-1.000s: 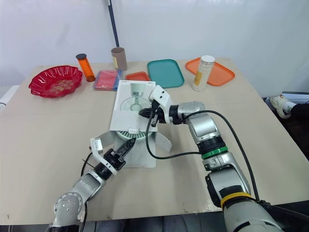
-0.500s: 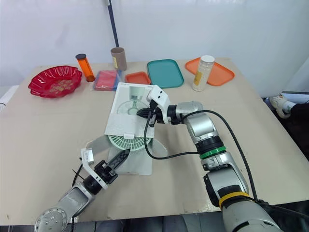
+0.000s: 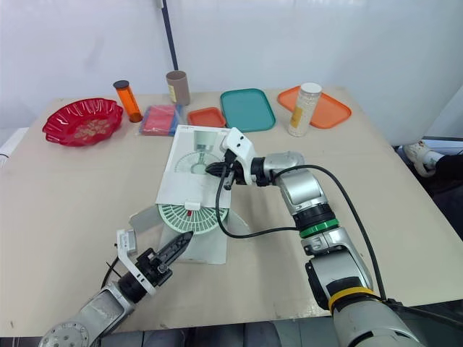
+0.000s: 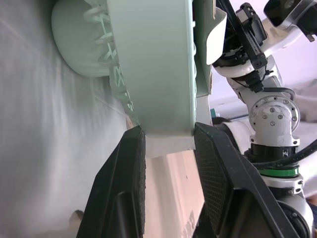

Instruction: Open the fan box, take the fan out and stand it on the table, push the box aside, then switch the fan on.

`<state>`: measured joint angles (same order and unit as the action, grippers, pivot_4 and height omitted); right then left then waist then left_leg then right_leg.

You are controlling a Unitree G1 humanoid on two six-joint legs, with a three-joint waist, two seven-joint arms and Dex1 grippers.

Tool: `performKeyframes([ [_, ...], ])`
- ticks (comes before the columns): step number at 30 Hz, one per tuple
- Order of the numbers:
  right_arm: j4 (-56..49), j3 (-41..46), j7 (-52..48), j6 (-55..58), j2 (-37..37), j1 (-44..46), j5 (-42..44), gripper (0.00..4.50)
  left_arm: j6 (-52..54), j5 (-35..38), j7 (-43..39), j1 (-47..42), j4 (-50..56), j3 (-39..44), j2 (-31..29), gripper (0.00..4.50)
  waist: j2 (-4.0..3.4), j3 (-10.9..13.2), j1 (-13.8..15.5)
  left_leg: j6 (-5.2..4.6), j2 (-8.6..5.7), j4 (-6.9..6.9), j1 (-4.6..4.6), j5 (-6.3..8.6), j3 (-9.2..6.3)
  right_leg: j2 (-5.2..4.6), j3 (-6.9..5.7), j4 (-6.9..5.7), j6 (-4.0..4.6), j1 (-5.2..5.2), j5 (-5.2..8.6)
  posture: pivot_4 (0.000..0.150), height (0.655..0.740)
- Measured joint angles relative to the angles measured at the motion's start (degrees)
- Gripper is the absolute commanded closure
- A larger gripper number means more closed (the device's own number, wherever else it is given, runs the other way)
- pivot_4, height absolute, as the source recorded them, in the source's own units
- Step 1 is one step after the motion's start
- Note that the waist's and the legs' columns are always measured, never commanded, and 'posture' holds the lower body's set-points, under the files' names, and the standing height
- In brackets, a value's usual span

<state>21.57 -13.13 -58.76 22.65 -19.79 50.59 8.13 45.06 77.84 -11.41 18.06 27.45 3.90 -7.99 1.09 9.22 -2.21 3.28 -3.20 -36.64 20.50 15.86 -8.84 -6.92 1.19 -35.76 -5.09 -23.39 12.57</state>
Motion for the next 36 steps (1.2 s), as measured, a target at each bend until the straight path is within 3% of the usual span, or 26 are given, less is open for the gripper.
performKeyframes([
  [9, -0.01, -0.02, 0.04, 0.23, -0.03, -0.05, -0.01, 4.5, 0.3, 7.58, 3.52, 4.05, 1.83, -1.26, -1.09, 3.35, -0.02, 0.01, 0.18, -0.01, 0.0, 0.0, 0.0, 0.01, -0.01, 0.0, 0.01, 0.0, 0.0, 0.01, 0.02, 0.15, 0.7384],
  [15, -0.01, -0.02, 0.13, 0.21, 0.0, -0.05, -0.01, 4.5, 0.2, 10.59, 3.69, 8.07, 4.68, -1.28, -5.37, 3.35, -0.06, 0.04, 0.18, -0.01, 0.01, 0.01, 0.0, 0.01, 0.01, 0.0, 0.01, 0.0, 0.03, 0.0, 0.05, 0.15, 0.7384],
  [17, -0.01, -0.02, 0.14, 0.21, 0.0, -0.05, -0.01, 4.5, 0.06, 11.03, 3.58, 8.43, 4.81, -1.31, -5.98, 2.46, -0.06, 0.04, 0.21, -0.01, 0.01, 0.01, 0.0, 0.01, 0.0, 0.0, 0.01, 0.0, 0.04, 0.0, 0.06, 0.15, 0.7384],
  [18, -0.01, -0.02, 0.13, 0.21, 0.03, -0.05, -0.01, 4.5, -0.02, 10.96, 3.39, 8.71, 4.94, -1.32, -6.67, 2.38, -0.07, 0.04, 0.21, -0.01, 0.01, 0.01, 0.0, 0.01, 0.01, 0.0, 0.01, 0.0, 0.05, 0.0, 0.07, 0.15, 0.7384],
  [23, -0.01, -0.02, 0.17, 0.2, 0.14, -0.05, -0.02, 4.5, -0.06, 8.69, 1.09, 9.41, 5.07, -1.89, -8.87, 0.6, -0.15, 0.09, 0.22, -0.01, 0.01, 0.01, 0.01, 0.02, 0.03, 0.0, 0.01, 0.0, 0.05, -0.01, 0.07, 0.15, 0.7384],
  [29, -0.01, -0.02, 0.31, 0.18, 0.38, -0.05, -0.01, 4.5, -0.23, 8.72, -0.06, 9.59, 5.09, -1.44, -10.43, 0.6, -0.17, 0.1, 0.17, -0.01, 0.03, 0.02, 0.01, 0.02, 0.04, 0.0, 0.01, -0.02, 0.08, -0.04, 0.09, 0.15, 0.7384],
  [31, 0.01, -0.02, 0.46, 0.07, 0.59, -0.05, -0.01, 4.5, -0.15, 10.01, -1.58, 11.14, 5.18, 1.65, -13.56, 0.6, -0.23, 0.14, 0.15, -0.01, 0.08, 0.05, 0.01, 0.02, 0.04, 0.03, 0.0, -0.03, 0.11, -0.07, 0.11, 0.15, 0.7384],
  [36, 0.02, -0.02, 0.76, -0.16, 1.08, -0.05, -0.01, 4.5, -0.78, 12.53, -1.74, 9.75, 4.25, 5.34, -14.81, 0.6, -0.32, 0.22, 0.23, -0.01, 0.07, 0.04, 0.02, 0.02, 0.04, 0.03, 0.0, -0.01, 0.09, -0.05, 0.09, 0.15, 0.7384],
])
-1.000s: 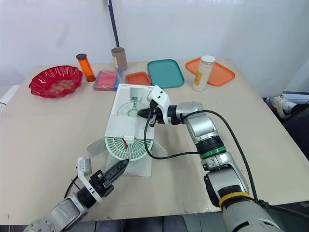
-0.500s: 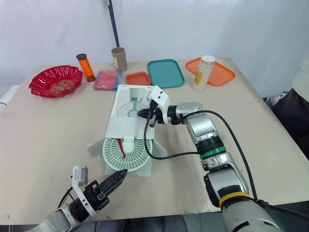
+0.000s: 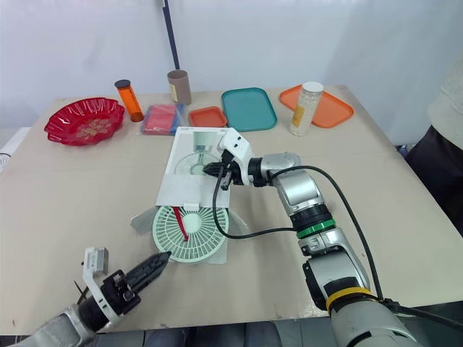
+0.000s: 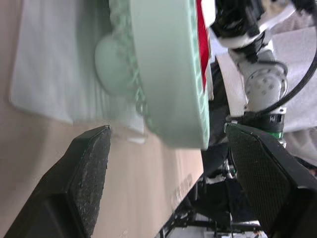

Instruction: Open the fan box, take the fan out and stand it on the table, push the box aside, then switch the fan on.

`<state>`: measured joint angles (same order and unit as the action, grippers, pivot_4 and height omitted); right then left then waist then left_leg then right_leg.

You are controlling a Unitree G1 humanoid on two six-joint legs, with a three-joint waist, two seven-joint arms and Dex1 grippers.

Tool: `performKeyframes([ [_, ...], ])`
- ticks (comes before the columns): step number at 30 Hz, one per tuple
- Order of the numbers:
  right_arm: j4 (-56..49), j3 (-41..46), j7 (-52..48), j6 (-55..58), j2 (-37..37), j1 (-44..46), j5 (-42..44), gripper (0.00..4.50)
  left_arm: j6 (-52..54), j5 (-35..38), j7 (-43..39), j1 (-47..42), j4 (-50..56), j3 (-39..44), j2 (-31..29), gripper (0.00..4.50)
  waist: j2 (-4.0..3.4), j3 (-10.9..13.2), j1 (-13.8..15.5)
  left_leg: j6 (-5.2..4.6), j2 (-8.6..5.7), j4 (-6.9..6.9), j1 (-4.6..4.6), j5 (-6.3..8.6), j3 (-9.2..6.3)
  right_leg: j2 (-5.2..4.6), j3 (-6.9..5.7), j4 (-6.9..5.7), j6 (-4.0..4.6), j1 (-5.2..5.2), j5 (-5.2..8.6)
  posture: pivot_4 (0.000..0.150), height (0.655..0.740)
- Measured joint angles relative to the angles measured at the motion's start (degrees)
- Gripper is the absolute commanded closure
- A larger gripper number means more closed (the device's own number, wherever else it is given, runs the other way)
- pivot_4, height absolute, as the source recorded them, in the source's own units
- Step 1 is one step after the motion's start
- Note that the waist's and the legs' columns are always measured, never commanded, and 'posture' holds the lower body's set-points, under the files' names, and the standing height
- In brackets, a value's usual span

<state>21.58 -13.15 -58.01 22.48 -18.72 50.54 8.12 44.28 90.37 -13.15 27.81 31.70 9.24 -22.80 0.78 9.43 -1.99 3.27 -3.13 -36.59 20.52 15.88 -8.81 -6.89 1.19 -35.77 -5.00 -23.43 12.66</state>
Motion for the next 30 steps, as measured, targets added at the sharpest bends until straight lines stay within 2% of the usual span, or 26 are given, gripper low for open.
performKeyframes([
  [4, 0.04, 0.01, 0.95, -0.24, 0.51, -0.04, 0.01, 4.5, -0.68, 1.2, 2.26, -8.64, -4.25, -0.13, 1.24, 0.6, -0.01, 0.01, 0.0, 0.02, 0.0, 0.0, 0.0, -0.01, 0.0, 0.01, 0.0, -0.01, 0.0, -0.03, -0.02, 0.15, 0.7384],
  [10, 0.05, 0.05, 1.12, -0.36, 0.63, -0.09, 0.0, 4.5, -0.65, 0.62, 3.91, -12.81, -7.34, -1.12, 2.63, 0.6, -0.01, 0.01, -0.04, 0.06, -0.01, -0.01, 0.0, -0.03, 0.0, 0.02, 0.01, -0.01, 0.0, -0.02, -0.04, 0.15, 0.7384],
  [15, 0.06, 0.05, 1.57, -0.51, 0.62, -0.09, 0.0, 4.5, -0.37, -0.28, 4.09, -13.06, -7.58, -2.17, 3.35, 2.25, -0.01, 0.01, -0.05, 0.06, -0.01, 0.0, 0.0, -0.02, 0.0, 0.02, 0.01, -0.01, 0.0, -0.04, -0.04, 0.15, 0.7384],
  [16, 0.07, 0.05, 1.67, -0.57, 0.62, -0.09, 0.0, 4.5, -0.31, -0.22, 3.76, -13.08, -7.45, -2.26, 3.46, 2.35, -0.01, 0.01, -0.05, 0.05, -0.01, 0.0, 0.0, -0.02, 0.0, 0.02, 0.01, -0.01, 0.0, -0.02, -0.04, 0.15, 0.7384],
  [17, 0.07, 0.06, 1.74, -0.65, 0.63, -0.08, 0.02, 4.5, -0.31, -0.13, 3.67, -13.04, -7.43, -2.26, 3.57, 2.68, -0.01, 0.01, -0.05, 0.06, 0.0, 0.0, 0.0, -0.02, 0.0, 0.02, 0.01, -0.01, 0.0, -0.02, -0.04, 0.15, 0.7384],
  [22, 0.08, 0.06, 1.81, -0.68, 0.65, -0.08, 0.04, 4.5, -0.37, 0.12, 3.14, -12.12, -7.21, -2.2, 3.57, 2.74, -0.01, 0.01, -0.06, 0.06, 0.0, 0.0, -0.01, -0.02, 0.0, 0.03, 0.02, -0.01, 0.0, -0.02, -0.04, 0.15, 0.7384],
  [30, 0.1, 0.06, 1.8, -0.76, 0.68, -0.09, 0.09, 4.5, -0.5, 3.43, 3.36, -4.28, -3.5, -1.49, 3.41, 2.74, -0.01, 0.01, -0.09, 0.05, 0.01, 0.0, -0.01, 0.01, 0.0, 0.03, 0.02, -0.02, 0.02, -0.02, -0.02, 0.15, 0.7384],
])
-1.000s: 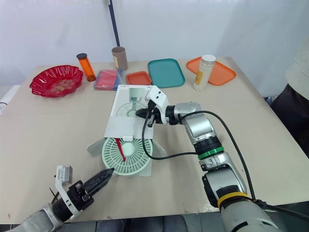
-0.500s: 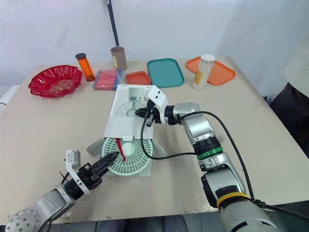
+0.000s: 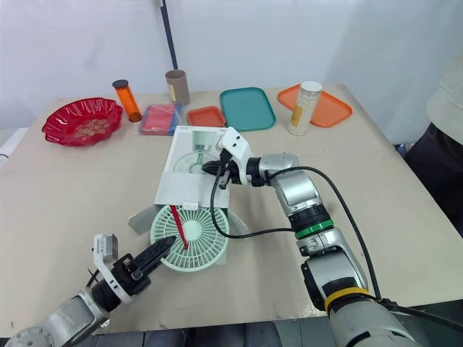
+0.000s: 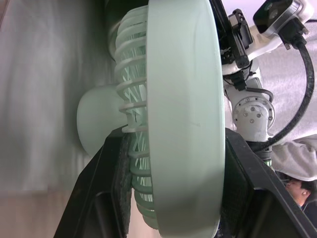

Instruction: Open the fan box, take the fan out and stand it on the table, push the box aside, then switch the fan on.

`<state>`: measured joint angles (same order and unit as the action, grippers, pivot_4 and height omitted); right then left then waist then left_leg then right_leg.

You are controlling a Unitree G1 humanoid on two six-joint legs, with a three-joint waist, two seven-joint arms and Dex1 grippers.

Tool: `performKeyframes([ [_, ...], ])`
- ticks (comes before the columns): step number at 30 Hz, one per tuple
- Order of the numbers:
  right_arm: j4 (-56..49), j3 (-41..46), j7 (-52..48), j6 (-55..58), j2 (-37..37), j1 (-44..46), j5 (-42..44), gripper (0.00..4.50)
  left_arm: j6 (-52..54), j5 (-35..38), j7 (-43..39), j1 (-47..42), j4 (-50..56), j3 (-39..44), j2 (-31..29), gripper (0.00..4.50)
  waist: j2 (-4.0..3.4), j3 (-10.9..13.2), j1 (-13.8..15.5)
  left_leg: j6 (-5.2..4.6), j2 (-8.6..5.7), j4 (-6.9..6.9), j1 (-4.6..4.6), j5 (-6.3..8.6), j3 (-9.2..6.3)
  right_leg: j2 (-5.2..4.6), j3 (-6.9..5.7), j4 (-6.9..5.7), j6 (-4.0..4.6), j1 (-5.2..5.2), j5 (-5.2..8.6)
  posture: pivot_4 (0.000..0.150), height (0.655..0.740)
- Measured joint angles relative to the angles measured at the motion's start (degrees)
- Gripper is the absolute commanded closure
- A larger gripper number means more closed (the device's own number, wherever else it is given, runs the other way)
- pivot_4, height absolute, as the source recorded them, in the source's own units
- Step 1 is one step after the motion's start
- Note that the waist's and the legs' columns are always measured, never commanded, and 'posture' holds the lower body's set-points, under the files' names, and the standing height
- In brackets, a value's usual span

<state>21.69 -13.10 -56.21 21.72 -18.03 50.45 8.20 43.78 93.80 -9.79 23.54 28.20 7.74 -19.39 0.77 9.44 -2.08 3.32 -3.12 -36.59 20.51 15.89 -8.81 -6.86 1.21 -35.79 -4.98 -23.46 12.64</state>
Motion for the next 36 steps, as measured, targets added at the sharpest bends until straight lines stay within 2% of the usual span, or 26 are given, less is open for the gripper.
performKeyframes([
  [6, -0.02, 0.0, -0.06, 0.01, 0.02, 0.0, 0.06, 4.5, -0.47, 1.85, -0.62, 7.53, 4.05, 0.74, -0.09, 2.74, 0.0, 0.0, -0.15, -0.02, 0.03, 0.0, 0.0, 0.02, 0.02, 0.01, 0.0, 0.0, 0.02, 0.0, 0.03, 0.15, 0.7384],
  [12, -0.03, 0.0, -0.13, 0.02, 0.01, 0.0, 0.27, 4.5, -1.62, 2.26, -0.68, 9.63, 5.18, 0.51, 0.18, 2.74, 0.0, 0.0, -0.16, -0.02, 0.03, 0.0, -0.01, 0.01, 0.03, 0.01, 0.0, 0.0, 0.02, 0.01, 0.03, 0.15, 0.7384],
  [13, -0.04, 0.02, -0.2, 0.05, 0.01, 0.0, 0.39, 4.25, -1.72, 2.14, -0.67, 9.58, 5.17, 0.46, 0.19, 2.25, 0.0, 0.0, -0.16, -0.02, 0.03, 0.0, -0.01, 0.02, 0.04, 0.01, 0.0, 0.0, 0.02, 0.01, 0.03, 0.15, 0.7384],
  [15, -0.78, 0.19, -0.95, 0.91, 0.02, 0.0, 1.24, 3.93, -2.21, 1.4, -0.43, 9.16, 5.03, -0.15, 0.23, 1.72, 0.0, 0.0, -0.14, -0.02, 0.03, 0.0, -0.01, 0.01, 0.03, 0.01, 0.0, 0.0, 0.02, 0.01, 0.03, 0.15, 0.7384],
  [18, -4.86, 1.74, -2.26, 3.43, -0.33, 0.01, 4.09, 2.83, -2.27, 0.26, 0.57, 8.79, 4.25, -0.6, 0.01, 0.69, -0.03, 0.03, -0.13, -0.03, 0.04, 0.01, 0.01, 0.02, 0.02, 0.02, 0.0, 0.01, 0.02, -0.01, 0.04, 0.15, 0.7384],
  [20, -7.7, 2.7, -2.85, 5.51, -1.21, 0.02, 6.07, 1.93, -2.29, 0.26, 0.4, 9.11, 4.26, -0.53, -0.31, 0.04, -0.03, 0.03, -0.12, -0.04, 0.04, 0.01, 0.02, 0.04, 0.02, 0.02, 0.0, 0.02, 0.01, -0.01, 0.05, 0.15, 0.7384],
  [23, -12.37, 5.21, -3.62, 9.27, -3.51, -0.04, 9.37, 0.64, -2.43, 0.84, 0.16, 9.96, 4.35, 0.03, -1.1, 0.0, -0.03, 0.04, -0.06, -0.05, 0.04, 0.01, 0.04, 0.05, 0.01, 0.02, -0.01, 0.02, 0.01, -0.02, 0.06, 0.15, 0.7384],
  [24, -13.25, 5.94, -3.58, 10.04, -3.96, -0.1, 10.03, 0.09, -2.48, 1.23, 0.08, 10.15, 4.39, 0.25, -1.43, 0.0, -0.03, 0.05, -0.06, -0.05, 0.04, 0.01, 0.04, 0.05, 0.01, 0.02, -0.01, 0.03, 0.03, -0.02, 0.07, 0.15, 0.7384],
  [30, -19.81, 11.43, -3.87, 13.64, -9.16, -4.29, 15.45, 0.04, -2.62, 1.77, -1.14, 13.05, 6.52, 2.57, -4.6, 0.0, 0.04, 0.09, 0.24, -0.08, 0.05, 0.0, 0.09, 0.08, 0.02, 0.01, -0.01, 0.05, 0.08, -0.02, 0.14, 0.15, 0.7384],
  [36, -27.64, 13.34, -8.49, 14.01, -14.83, -10.78, 20.4, 0.04, -2.63, 2.93, -6.22, 16.0, 8.84, 9.62, -9.62, 0.0, -0.08, 0.33, 0.25, -0.11, 0.18, 0.0, 0.05, 0.1, 0.2, 0.04, -0.02, 0.09, 0.16, -0.03, 0.2, 0.15, 0.7384],
])
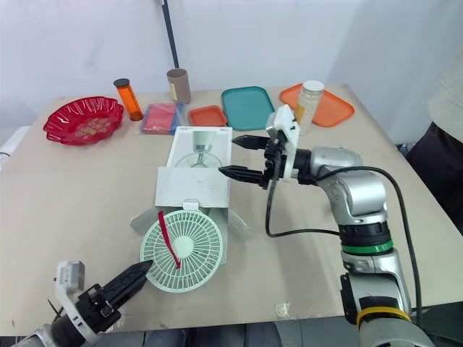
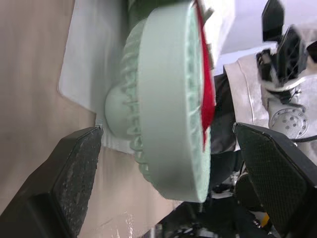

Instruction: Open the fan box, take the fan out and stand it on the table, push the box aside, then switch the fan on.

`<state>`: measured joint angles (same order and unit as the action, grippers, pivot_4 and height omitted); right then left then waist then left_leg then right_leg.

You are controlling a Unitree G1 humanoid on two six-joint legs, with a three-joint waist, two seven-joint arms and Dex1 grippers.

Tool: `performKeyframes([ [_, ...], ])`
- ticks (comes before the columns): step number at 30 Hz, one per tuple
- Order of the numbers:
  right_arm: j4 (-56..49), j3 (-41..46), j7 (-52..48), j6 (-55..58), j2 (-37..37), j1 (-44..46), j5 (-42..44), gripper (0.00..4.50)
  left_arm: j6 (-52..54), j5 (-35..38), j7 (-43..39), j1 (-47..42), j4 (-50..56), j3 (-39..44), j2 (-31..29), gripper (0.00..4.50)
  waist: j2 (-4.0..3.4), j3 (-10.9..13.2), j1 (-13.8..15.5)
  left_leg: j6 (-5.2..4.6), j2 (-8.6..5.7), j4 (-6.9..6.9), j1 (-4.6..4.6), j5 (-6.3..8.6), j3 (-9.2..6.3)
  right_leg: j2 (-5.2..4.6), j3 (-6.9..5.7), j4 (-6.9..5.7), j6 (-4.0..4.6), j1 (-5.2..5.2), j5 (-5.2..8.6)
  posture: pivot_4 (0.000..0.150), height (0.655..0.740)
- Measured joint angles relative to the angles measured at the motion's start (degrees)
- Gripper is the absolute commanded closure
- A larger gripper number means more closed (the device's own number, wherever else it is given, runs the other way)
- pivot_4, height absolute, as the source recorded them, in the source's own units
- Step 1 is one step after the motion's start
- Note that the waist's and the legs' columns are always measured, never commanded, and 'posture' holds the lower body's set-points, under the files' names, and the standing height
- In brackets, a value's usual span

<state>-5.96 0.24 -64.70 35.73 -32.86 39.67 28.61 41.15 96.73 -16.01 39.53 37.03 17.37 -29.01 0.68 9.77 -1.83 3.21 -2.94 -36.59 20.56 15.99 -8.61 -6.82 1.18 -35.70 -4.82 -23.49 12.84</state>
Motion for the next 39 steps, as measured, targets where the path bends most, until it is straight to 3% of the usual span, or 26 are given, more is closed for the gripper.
performKeyframes([
  [7, -2.91, -0.23, -1.92, -1.03, -2.2, -3.22, 1.51, 0.04, 0.74, -0.57, -3.97, -0.95, -2.61, 3.09, -3.31, 0.0, 0.08, 0.08, 0.09, 0.0, 0.08, 0.0, -0.01, 0.01, 0.04, 0.1, -0.01, 0.1, -0.03, 0.03, -0.04, 0.15, 0.7384],
  [21, -4.01, -2.51, 0.03, -1.39, -1.64, -4.54, 1.68, 0.04, 3.09, -0.87, 3.86, -18.0, -8.52, -4.77, -2.1, 0.0, 0.17, 0.13, 0.27, 0.06, 0.2, -0.02, 0.02, 0.03, 0.03, 0.24, 0.01, 0.23, -0.02, 0.02, -0.39, 0.15, 0.7384],
  [24, -4.05, -2.51, 0.31, -1.63, -1.64, -4.54, 1.68, 0.0, 3.13, 0.16, 4.95, -19.28, -8.5, -5.69, -1.9, 0.66, 0.17, 0.13, 0.33, 0.06, 0.22, -0.02, 0.01, 0.03, 0.03, 0.25, 0.01, 0.23, -0.01, 0.02, -0.4, 0.15, 0.7384],
  [28, -4.11, -2.53, 0.98, -1.84, -1.64, -4.56, 1.68, 0.0, 3.73, 1.69, 6.76, -20.3, -8.27, -6.33, -1.89, 2.33, 0.17, 0.13, 0.35, 0.06, 0.22, -0.02, 0.01, 0.03, 0.04, 0.25, 0.01, 0.23, -0.01, 0.01, -0.4, 0.15, 0.7384],
  [29, -4.12, -2.53, 0.99, -1.85, -1.64, -4.57, 1.68, 0.0, 3.73, 1.81, 6.88, -20.3, -8.27, -6.33, -1.89, 2.51, 0.17, 0.13, 0.35, 0.06, 0.22, -0.02, 0.01, 0.04, 0.04, 0.25, 0.01, 0.23, -0.01, 0.01, -0.4, 0.15, 0.7384],
  [39, -6.31, -2.55, -0.37, -2.23, -3.14, -7.49, 2.22, 0.0, 4.25, 3.73, 4.54, -15.44, -8.17, -5.02, -3.61, 2.58, 0.17, 0.12, 0.37, 0.07, 0.25, -0.02, 0.0, 0.04, 0.06, 0.28, 0.02, 0.24, 0.01, 0.02, -0.38, 0.15, 0.7384],
])
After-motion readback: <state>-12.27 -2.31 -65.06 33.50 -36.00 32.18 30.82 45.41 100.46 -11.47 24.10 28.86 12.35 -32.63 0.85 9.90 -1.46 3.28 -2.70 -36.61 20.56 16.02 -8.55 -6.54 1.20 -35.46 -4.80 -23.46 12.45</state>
